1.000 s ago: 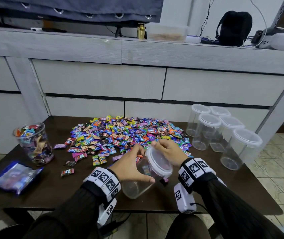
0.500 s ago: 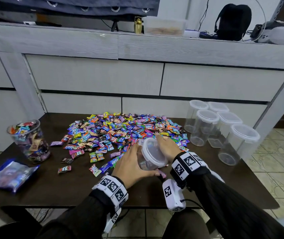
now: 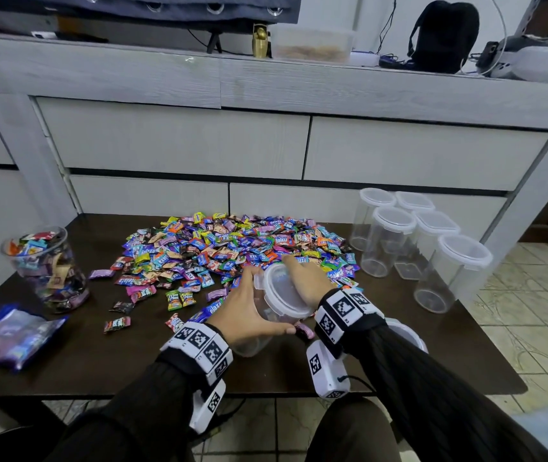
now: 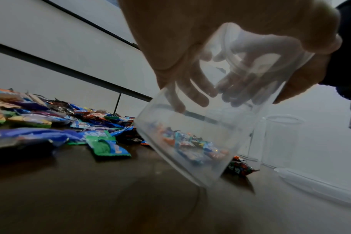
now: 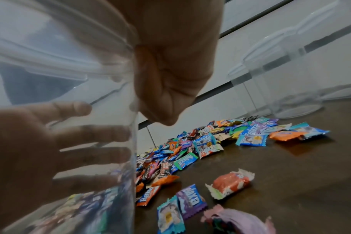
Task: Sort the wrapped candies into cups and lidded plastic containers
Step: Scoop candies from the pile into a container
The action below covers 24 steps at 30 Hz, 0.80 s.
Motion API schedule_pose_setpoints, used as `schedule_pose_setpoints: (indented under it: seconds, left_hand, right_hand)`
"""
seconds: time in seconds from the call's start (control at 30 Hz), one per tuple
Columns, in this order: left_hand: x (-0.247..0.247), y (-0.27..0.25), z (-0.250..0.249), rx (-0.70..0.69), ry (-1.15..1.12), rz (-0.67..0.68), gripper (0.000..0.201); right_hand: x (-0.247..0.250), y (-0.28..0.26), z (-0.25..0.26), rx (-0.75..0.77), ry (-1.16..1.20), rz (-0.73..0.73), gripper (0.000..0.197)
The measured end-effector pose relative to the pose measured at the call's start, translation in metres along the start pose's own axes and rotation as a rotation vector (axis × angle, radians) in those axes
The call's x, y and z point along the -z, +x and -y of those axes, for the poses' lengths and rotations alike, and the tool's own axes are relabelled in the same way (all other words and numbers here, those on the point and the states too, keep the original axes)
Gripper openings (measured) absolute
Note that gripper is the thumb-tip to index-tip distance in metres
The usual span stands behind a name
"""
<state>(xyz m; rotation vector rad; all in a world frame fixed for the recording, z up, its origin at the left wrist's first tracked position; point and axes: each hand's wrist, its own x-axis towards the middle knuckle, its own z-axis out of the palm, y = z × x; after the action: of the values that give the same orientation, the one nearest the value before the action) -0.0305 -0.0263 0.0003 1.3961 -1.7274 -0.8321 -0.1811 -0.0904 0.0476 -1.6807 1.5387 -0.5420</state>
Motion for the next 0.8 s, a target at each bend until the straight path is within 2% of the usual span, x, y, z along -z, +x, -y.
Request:
schedule_pose_setpoints:
  seconds: [0.17,0.33,0.47,0.63,0.73,0.8]
  left_hand:
    - [-0.007,-0.004,0.004,0.004,-0.008,-0.069,0.091]
    - [-0.011,-0.002,0.006,0.011,-0.015,-0.101,0.095]
    - [-0.011,0.001,0.001,0.026,0.005,-0.078,0.094]
    - [-0.015,0.004,-0.006,0.039,0.049,-0.076,0.092]
    - [-0.019,0.005,-0.010,0.041,0.032,-0.125,0.094]
    - [-0.022,0.005,-0.014,0.045,0.019,-0.161,0.092]
  right_hand:
    - [0.004,0.000,0.002,-0.043,0.030,0.022,0.048]
    - [0.007,0.000,-0.006,-0.100,0.036,0.006,0.026]
    - [0.009,0.001,-0.014,-0.086,-0.042,-0.055,0.037]
    - [0.021,-0.002,-0.018,0.045,-0.269,-0.232,0.037]
    - [0.023,-0.009,-0.014,0.176,-0.196,-0.287,0.042]
    - [0.018,-0.016,-0.008,0.265,-0.091,-0.222,0.054]
